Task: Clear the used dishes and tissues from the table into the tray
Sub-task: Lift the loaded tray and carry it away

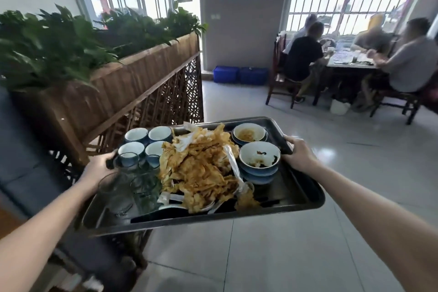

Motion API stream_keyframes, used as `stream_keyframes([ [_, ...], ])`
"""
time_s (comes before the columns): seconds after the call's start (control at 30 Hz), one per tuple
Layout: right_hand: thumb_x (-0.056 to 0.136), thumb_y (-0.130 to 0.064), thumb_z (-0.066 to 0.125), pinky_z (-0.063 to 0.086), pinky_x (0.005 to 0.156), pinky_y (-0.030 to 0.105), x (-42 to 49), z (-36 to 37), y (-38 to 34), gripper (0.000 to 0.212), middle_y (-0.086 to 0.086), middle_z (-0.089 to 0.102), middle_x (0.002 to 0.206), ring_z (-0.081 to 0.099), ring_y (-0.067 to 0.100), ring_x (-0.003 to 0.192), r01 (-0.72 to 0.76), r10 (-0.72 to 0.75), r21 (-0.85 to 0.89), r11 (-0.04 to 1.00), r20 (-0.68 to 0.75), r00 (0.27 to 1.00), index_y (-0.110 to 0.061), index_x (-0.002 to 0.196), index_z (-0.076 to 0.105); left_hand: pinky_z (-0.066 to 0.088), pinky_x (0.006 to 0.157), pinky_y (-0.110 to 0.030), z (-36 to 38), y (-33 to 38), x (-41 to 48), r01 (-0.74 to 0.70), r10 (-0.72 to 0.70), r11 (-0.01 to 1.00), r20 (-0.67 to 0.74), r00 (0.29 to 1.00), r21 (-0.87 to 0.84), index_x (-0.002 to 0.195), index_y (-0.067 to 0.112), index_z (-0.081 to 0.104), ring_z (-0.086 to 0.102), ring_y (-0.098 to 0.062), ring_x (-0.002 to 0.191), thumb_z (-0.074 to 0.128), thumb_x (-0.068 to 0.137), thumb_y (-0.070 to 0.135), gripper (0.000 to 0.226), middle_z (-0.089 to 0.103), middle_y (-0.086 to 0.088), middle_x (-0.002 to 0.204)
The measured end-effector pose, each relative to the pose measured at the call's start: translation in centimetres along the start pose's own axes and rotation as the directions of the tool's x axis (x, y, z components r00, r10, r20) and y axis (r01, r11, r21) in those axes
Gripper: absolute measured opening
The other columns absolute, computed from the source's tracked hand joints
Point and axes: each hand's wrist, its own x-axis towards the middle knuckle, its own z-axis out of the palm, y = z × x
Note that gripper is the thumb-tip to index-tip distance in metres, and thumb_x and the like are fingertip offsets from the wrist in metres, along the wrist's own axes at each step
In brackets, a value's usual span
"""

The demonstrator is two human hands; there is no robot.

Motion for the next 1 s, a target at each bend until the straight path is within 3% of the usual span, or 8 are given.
stream_keyframes([
  [0.13, 0.074, -0.001, 0.066, 0.033, 0.068, 0.01, 5.3, -0.7, 3.1, 0.054, -0.008, 0.063, 0.098, 0.056, 0.013, 0.097, -0.069, 0.067, -0.045, 0.997, -0.046, 0.997, -0.02, 0.124, 0.061, 0.036, 0.066, -0.008, 2.2, 1.6, 8.3, -0.053, 0.055, 0.997, -0.021, 0.998, 0.057, 0.117, -0.004, 0.064, 0.06, -0.024, 0.103, 0.074, 0.076, -0.002, 0.042, 0.067, -0.025, 0.107],
  [0.23, 0.072, -0.003, 0.068, 0.035, 0.079, 0.017, 9.3, -0.9, 6.2, 0.059, 0.002, 0.067, 0.116, 0.058, 0.02, 0.109, -0.136, 0.129, -0.094, 0.986, -0.078, 0.989, -0.02, 0.127, 0.059, 0.041, 0.074, -0.014, 4.1, 3.0, 13.6, -0.083, 0.082, 0.996, 0.017, 0.996, 0.038, 0.119, -0.003, 0.064, 0.058, -0.01, 0.1, 0.075, 0.075, -0.002, 0.046, 0.066, -0.021, 0.114],
  [0.33, 0.069, -0.007, 0.072, 0.04, 0.081, 0.025, 13.4, -0.7, 9.4, 0.058, 0.008, 0.068, 0.115, 0.061, 0.027, 0.108, -0.184, 0.171, -0.117, 0.976, -0.113, 0.979, -0.021, 0.124, 0.062, 0.043, 0.092, -0.032, 6.6, 4.5, 18.5, -0.088, 0.086, 0.995, 0.031, 0.996, 0.039, 0.126, -0.005, 0.057, 0.055, -0.025, 0.118, 0.076, 0.074, -0.002, 0.055, 0.059, -0.023, 0.124],
  [0.43, 0.067, -0.01, 0.073, 0.048, 0.083, 0.034, 18.2, -0.5, 12.6, 0.056, 0.009, 0.069, 0.11, 0.063, 0.029, 0.102, -0.199, 0.188, -0.115, 0.973, -0.1, 0.977, -0.023, 0.121, 0.063, 0.042, 0.087, -0.032, 9.4, 5.8, 23.4, -0.094, 0.092, 0.994, 0.045, 0.995, 0.056, 0.13, -0.003, 0.054, 0.053, -0.025, 0.12, 0.078, 0.073, 0.001, 0.061, 0.058, -0.024, 0.126],
  [0.53, 0.064, -0.019, 0.07, 0.046, 0.079, 0.031, 23.7, -0.4, 15.7, 0.056, 0.005, 0.07, 0.107, 0.063, 0.025, 0.099, -0.175, 0.167, -0.091, 0.98, -0.09, 0.982, -0.026, 0.119, 0.063, 0.042, 0.086, -0.029, 12.6, 7.2, 28.7, -0.092, 0.091, 0.996, 0.06, 0.994, 0.01, 0.129, -0.004, 0.055, 0.051, -0.018, 0.115, 0.082, 0.069, 0.008, 0.066, 0.059, -0.021, 0.125],
  [0.7, 0.059, -0.025, 0.063, 0.047, 0.075, 0.031, 35.2, -1.1, 20.4, 0.056, -0.009, 0.068, 0.093, 0.064, 0.019, 0.091, -0.089, 0.087, -0.024, 0.996, -0.053, 0.995, -0.026, 0.115, 0.064, 0.041, 0.098, -0.043, 17.5, 10.3, 38.4, -0.026, 0.025, 0.998, 0.03, 0.999, 0.061, 0.134, 0.001, 0.052, 0.049, -0.035, 0.126, 0.076, 0.075, 0.001, 0.064, 0.055, -0.024, 0.13],
  [0.8, 0.062, -0.023, 0.065, 0.053, 0.077, 0.038, 42.1, -1.8, 23.0, 0.056, -0.006, 0.071, 0.094, 0.066, 0.022, 0.089, -0.108, 0.107, -0.039, 0.993, -0.025, 0.994, -0.029, 0.118, 0.063, 0.04, 0.096, -0.041, 19.9, 12.4, 44.1, -0.023, 0.022, 0.998, 0.007, 1.0, 0.062, 0.133, -0.002, 0.051, 0.05, -0.034, 0.125, 0.075, 0.075, -0.002, 0.062, 0.055, -0.025, 0.129],
  [1.0, 0.071, -0.009, 0.071, 0.045, 0.081, 0.03, 54.7, -1.4, 26.9, 0.055, 0.007, 0.07, 0.108, 0.063, 0.027, 0.1, -0.119, 0.118, -0.077, 0.99, -0.015, 0.993, -0.016, 0.125, 0.061, 0.041, 0.092, -0.04, 24.0, 15.0, 54.4, 0.001, -0.001, 0.998, -0.003, 1.0, 0.064, 0.132, -0.006, 0.049, 0.052, -0.034, 0.121, 0.071, 0.076, -0.007, 0.06, 0.054, -0.028, 0.128],
])
